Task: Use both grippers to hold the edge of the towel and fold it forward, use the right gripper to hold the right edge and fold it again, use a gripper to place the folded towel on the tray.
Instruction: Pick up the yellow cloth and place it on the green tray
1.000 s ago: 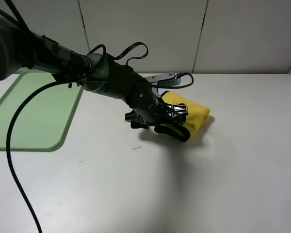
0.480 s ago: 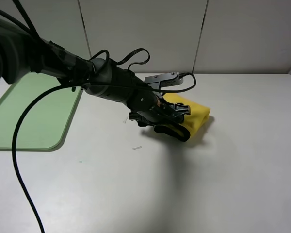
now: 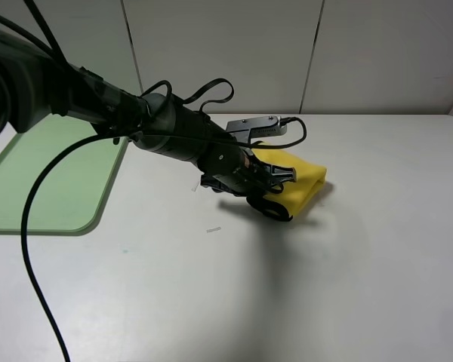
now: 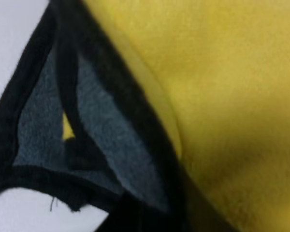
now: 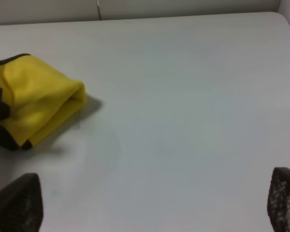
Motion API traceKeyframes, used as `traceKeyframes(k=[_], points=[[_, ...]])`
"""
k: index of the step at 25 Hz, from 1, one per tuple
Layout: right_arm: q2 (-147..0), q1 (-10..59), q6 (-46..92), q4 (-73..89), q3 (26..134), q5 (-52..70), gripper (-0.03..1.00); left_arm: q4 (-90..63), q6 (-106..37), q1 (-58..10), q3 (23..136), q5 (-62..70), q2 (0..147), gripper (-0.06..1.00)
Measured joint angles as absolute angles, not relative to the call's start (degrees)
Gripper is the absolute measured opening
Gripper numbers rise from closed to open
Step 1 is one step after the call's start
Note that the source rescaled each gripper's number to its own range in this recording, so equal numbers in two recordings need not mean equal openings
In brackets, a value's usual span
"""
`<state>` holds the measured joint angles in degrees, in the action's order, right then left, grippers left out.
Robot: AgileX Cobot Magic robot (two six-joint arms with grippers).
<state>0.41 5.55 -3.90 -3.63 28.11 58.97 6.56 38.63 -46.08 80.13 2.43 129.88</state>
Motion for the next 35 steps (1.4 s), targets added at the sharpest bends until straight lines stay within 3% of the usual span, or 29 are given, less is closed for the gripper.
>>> traceKeyframes(k=[8, 26, 35], points=[[0.41, 5.55, -3.9, -3.63, 28.11, 58.97, 1.0, 6.5, 35.96, -45.02, 80.13, 4.08, 129.35, 0.03], [0.41, 5.55, -3.9, -3.63, 28.11, 58.92, 1.0, 6.55, 13.06, -39.34, 80.13, 29.95, 116.89, 0.03], [0.41, 5.55, -3.9, -3.63, 28.11, 58.92, 1.0, 10.57, 10.09, -35.76, 80.13, 36.05, 111.72, 0.03]])
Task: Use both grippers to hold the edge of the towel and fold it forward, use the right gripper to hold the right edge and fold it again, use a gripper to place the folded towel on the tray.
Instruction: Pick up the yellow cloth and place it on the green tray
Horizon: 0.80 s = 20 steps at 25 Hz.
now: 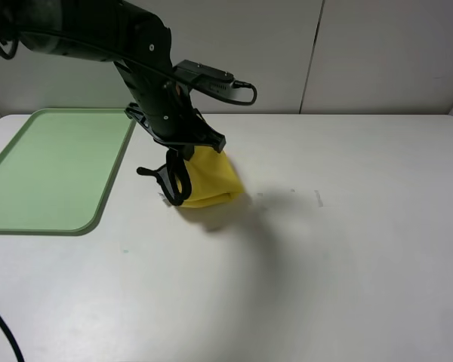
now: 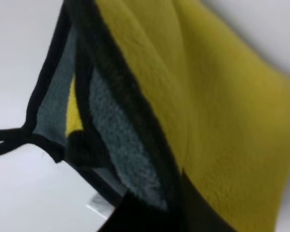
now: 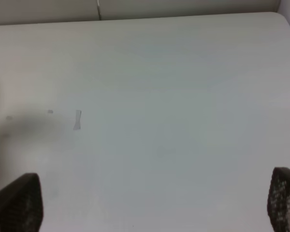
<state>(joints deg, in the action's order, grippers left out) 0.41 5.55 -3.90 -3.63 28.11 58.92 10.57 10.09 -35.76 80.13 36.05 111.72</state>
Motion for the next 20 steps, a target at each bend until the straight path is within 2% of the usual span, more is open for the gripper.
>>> traceKeyframes(k=[13, 20], points=[[0.41, 5.55, -3.9, -3.63, 28.11, 58.92, 1.0, 13.97, 7.19, -28.68, 80.13, 38.88, 101.37, 0.03], [0.41, 5.55, -3.9, -3.63, 28.11, 58.92, 1.0, 13.96, 4.41, -21.28, 80.03, 43.43, 98.5, 0.03]])
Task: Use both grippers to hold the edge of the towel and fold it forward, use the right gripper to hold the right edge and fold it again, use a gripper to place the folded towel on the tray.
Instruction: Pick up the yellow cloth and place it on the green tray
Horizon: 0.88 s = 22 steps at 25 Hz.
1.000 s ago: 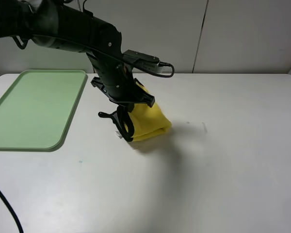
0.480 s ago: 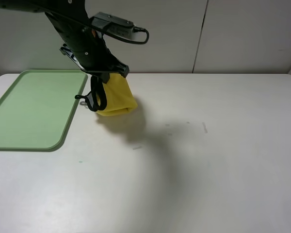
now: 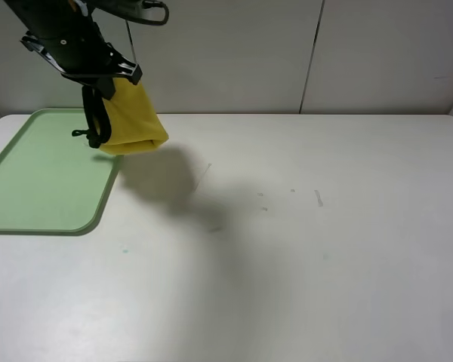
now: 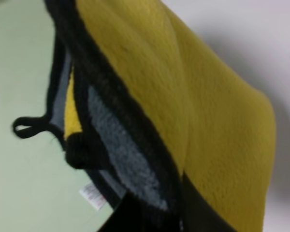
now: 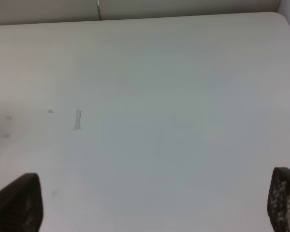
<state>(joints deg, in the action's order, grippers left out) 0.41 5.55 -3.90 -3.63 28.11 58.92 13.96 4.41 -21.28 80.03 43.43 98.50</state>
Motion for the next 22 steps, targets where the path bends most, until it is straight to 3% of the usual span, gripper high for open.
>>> traceKeyframes(k=[10, 22], points=[[0.41, 5.55, -3.9, -3.63, 28.11, 58.92, 1.0, 14.01, 3.62, -9.54, 75.01, 39.58, 98.5, 0.03], [0.41, 5.55, -3.9, -3.63, 28.11, 58.92, 1.0, 13.78, 5.22, -0.77, 60.8, 24.21, 98.45, 0.03]])
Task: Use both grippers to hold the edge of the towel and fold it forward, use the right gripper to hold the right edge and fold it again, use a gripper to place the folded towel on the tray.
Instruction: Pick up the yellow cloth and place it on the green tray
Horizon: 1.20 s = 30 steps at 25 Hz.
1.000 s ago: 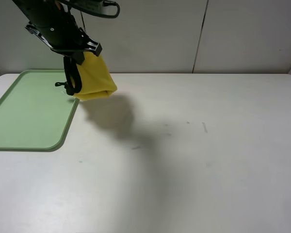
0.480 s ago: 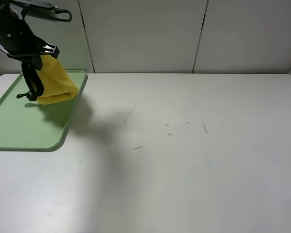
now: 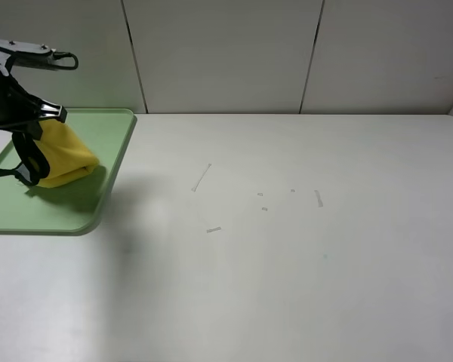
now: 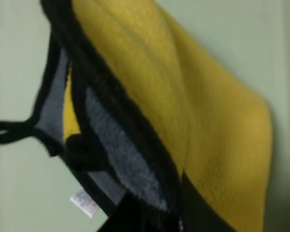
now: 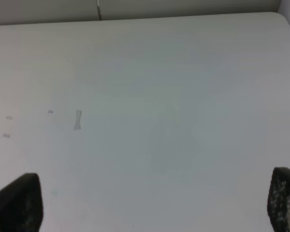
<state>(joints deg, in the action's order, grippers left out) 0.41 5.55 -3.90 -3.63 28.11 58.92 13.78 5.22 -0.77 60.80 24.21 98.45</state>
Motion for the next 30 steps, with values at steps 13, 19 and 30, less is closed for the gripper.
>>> traceKeyframes(k=[13, 19, 30], points=[[0.41, 5.55, -3.9, -3.63, 28.11, 58.92, 1.0, 13.78, 5.34, -0.11, 44.65, -1.29, 98.44, 0.03], [0.41, 5.55, -3.9, -3.63, 28.11, 58.92, 1.0, 13.78, 5.15, -0.11, 43.82, -3.04, 98.44, 0.03], [0.41, 5.55, -3.9, -3.63, 28.11, 58.92, 1.0, 13.78, 4.45, -0.11, 43.82, -0.47, 96.68, 0.92]])
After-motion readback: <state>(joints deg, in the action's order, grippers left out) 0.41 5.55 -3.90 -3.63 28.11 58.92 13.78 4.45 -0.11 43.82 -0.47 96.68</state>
